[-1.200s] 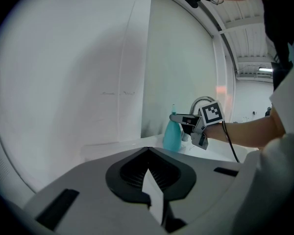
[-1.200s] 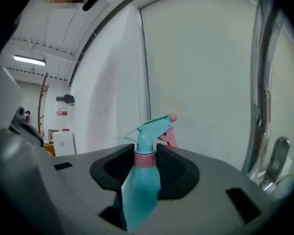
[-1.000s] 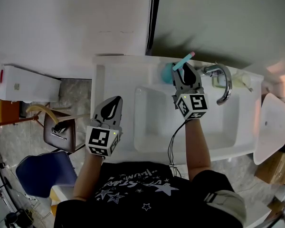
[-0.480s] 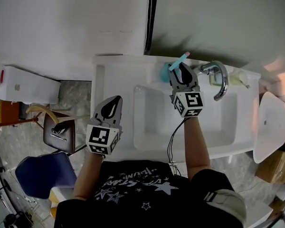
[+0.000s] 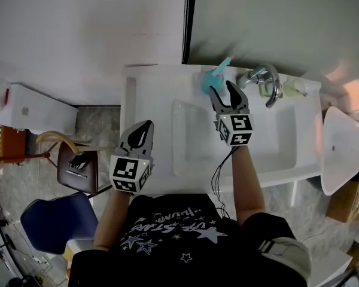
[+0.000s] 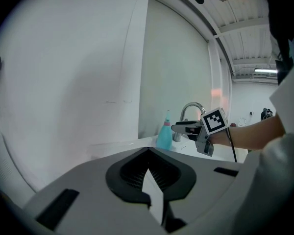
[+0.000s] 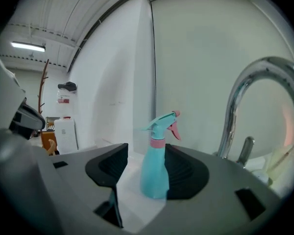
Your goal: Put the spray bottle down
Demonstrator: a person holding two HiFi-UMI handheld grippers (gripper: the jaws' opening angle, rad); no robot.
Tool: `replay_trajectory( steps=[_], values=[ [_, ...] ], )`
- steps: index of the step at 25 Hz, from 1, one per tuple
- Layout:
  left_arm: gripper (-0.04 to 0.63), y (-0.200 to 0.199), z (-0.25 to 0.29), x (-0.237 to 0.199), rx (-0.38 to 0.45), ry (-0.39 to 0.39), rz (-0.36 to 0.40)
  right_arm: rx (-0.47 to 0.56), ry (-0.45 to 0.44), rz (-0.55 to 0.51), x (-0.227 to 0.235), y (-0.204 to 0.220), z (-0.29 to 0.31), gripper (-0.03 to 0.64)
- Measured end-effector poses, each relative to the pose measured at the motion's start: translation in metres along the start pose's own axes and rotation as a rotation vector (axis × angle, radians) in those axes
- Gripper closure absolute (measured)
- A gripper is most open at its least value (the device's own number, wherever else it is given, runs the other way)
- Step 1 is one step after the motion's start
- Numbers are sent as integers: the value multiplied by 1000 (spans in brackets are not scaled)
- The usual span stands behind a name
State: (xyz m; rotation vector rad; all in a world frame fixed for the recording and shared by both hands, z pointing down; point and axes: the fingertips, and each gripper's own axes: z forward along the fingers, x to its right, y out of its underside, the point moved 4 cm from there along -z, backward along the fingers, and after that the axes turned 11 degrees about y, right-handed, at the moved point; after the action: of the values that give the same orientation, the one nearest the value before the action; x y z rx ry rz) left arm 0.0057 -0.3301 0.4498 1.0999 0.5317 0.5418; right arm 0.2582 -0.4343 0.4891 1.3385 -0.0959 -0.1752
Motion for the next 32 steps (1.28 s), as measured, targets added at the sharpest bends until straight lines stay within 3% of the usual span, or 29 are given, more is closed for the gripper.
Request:
replay_trajectory(
  steps=[11,19,24,32],
  values=[
    [580,1,-76,22,70,80,36,39,82,21,-43,-23,-97,395],
    [580,8,-131,43,114,187,89,78,204,31,-83,-36,-179,552],
    [580,25,-173,58,125,227,100,86,239,51,-112,-31,-230,603],
    [580,77,-253,69,104,270,100,23,291,41,-176,-1,-308,604]
  ],
)
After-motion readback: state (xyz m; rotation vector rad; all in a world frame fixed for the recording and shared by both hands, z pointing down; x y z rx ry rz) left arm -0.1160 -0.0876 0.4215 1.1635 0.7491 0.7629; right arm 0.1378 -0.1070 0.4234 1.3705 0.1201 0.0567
